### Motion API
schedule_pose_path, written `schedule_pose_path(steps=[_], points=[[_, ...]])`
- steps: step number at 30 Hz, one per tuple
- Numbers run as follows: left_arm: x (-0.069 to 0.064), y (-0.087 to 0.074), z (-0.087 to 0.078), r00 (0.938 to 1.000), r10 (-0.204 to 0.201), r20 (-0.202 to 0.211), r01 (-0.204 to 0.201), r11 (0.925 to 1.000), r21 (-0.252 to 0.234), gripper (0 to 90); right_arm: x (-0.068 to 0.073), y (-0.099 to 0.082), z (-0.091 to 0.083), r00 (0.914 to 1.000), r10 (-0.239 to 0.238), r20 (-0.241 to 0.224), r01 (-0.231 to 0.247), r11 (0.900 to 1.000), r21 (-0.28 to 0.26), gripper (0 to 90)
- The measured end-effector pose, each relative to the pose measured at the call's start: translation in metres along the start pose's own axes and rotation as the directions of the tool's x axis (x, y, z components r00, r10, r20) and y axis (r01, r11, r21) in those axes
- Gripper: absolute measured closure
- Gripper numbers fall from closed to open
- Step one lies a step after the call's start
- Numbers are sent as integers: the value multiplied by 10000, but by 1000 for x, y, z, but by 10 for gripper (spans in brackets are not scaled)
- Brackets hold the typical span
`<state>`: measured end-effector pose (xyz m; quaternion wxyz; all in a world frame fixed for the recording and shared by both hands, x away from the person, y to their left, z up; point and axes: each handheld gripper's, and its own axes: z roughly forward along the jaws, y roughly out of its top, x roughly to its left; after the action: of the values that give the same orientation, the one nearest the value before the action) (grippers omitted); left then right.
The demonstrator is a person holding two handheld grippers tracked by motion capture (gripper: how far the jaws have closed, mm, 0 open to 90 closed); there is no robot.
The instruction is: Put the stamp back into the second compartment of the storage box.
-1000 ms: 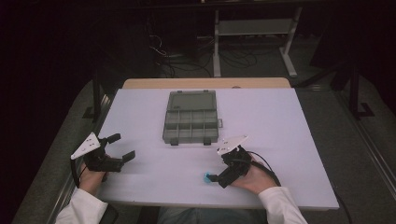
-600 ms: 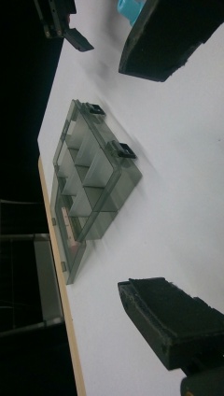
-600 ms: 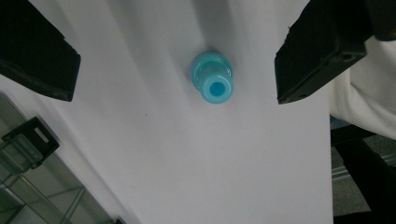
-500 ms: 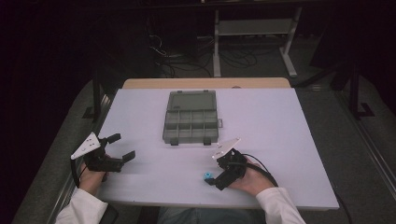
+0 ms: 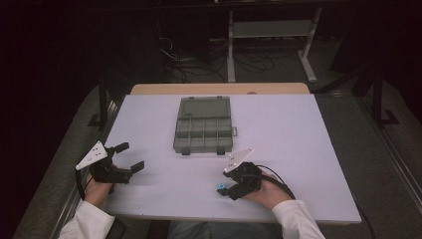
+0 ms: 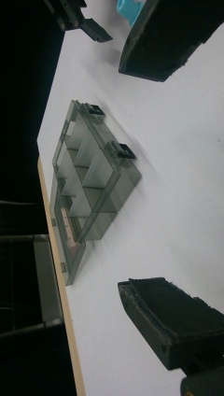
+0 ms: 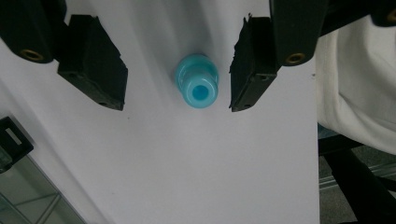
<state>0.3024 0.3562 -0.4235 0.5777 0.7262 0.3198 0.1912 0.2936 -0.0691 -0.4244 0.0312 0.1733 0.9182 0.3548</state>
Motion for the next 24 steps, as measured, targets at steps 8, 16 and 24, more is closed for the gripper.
schedule_pose_path(steps=[8, 16, 24], points=[[-1, 0, 1, 10000, -42, 48, 43, 10000, -9, 0, -1, 0, 2, 9990, -343, -279, 344, 9994, 37, 540], [-1, 0, 1, 9999, -135, 100, 136, 9998, -112, 0, 0, 0, 4, 9964, -593, -602, 604, 9980, 162, 698], [-1, 0, 1, 10000, -56, 71, 56, 10000, -9, 0, -1, 0, 2, 9960, -641, -626, 648, 9979, 88, 708]])
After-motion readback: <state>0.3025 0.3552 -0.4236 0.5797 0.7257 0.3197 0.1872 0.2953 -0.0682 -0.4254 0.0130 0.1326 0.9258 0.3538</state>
